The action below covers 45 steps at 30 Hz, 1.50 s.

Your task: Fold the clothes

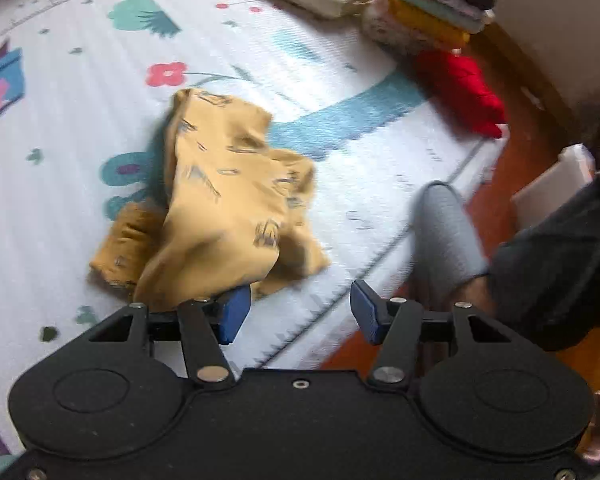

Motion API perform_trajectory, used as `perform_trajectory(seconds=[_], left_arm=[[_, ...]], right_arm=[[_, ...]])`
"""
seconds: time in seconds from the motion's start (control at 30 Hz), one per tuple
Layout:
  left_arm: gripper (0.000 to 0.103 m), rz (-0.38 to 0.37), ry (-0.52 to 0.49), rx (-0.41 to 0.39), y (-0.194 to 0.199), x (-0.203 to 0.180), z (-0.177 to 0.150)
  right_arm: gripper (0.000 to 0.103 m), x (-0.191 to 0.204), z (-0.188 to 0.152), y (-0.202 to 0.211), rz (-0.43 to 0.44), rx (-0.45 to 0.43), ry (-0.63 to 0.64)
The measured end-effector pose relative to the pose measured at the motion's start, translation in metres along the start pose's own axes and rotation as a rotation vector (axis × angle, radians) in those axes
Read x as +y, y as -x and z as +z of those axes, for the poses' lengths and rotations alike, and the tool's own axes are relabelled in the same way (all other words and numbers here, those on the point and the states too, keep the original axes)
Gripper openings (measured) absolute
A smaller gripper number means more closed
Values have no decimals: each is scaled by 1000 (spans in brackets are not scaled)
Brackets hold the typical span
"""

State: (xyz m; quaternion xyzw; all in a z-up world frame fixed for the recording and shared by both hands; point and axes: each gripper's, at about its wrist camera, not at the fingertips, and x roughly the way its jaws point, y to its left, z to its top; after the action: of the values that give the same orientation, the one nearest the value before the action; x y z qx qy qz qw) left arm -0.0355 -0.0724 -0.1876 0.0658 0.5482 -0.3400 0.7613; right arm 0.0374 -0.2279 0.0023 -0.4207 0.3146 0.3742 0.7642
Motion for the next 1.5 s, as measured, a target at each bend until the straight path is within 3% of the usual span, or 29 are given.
perform_trajectory(seconds=[0.1, 0.23, 0.37, 0.53, 0.67, 0.83, 0.9, 0.93, 0.97, 1.03, 1.2, 1.27, 1.43, 1.5], left_arm=[[55, 26, -9, -9, -4, 7, 3], [55, 67, -18, -38, -8, 17, 13], [55, 110, 7, -42, -6, 39, 15], [55, 134, 41, 71, -21, 65, -11], [55, 110, 70, 168, -40, 78, -34], [54, 77, 120, 174, -55, 81, -43], [48, 68, 128, 160, -58, 81, -40], [31, 68, 116, 155, -59, 79, -38], [14, 73, 100, 146, -59, 77, -34], [11, 103, 56, 121, -53, 72, -21], [10, 187, -112, -35, -28, 53, 36], [10, 182, -143, -101, -21, 44, 60], [10, 247, -529, -219, -23, -12, 109], [10, 243, -640, -283, -28, -38, 121]], right_arm=[[7, 11, 3, -11, 46, 22, 38], [27, 27, 8, -24, 85, 62, 113], [31, 35, 9, -33, 119, 95, 127], [36, 38, 18, -39, 157, 114, 149], [39, 35, 27, -38, 173, 98, 136], [40, 34, 32, -44, 195, 103, 147], [40, 33, 32, -46, 204, 106, 145], [40, 33, 32, -47, 209, 107, 144], [40, 32, 31, -48, 214, 111, 137], [41, 30, 27, -49, 221, 119, 124], [41, 22, 16, -51, 219, 154, 77], [44, 16, 8, -53, 224, 177, 39], [49, 4, -22, -56, 226, 250, -27], [49, -3, -40, -59, 231, 294, -71]])
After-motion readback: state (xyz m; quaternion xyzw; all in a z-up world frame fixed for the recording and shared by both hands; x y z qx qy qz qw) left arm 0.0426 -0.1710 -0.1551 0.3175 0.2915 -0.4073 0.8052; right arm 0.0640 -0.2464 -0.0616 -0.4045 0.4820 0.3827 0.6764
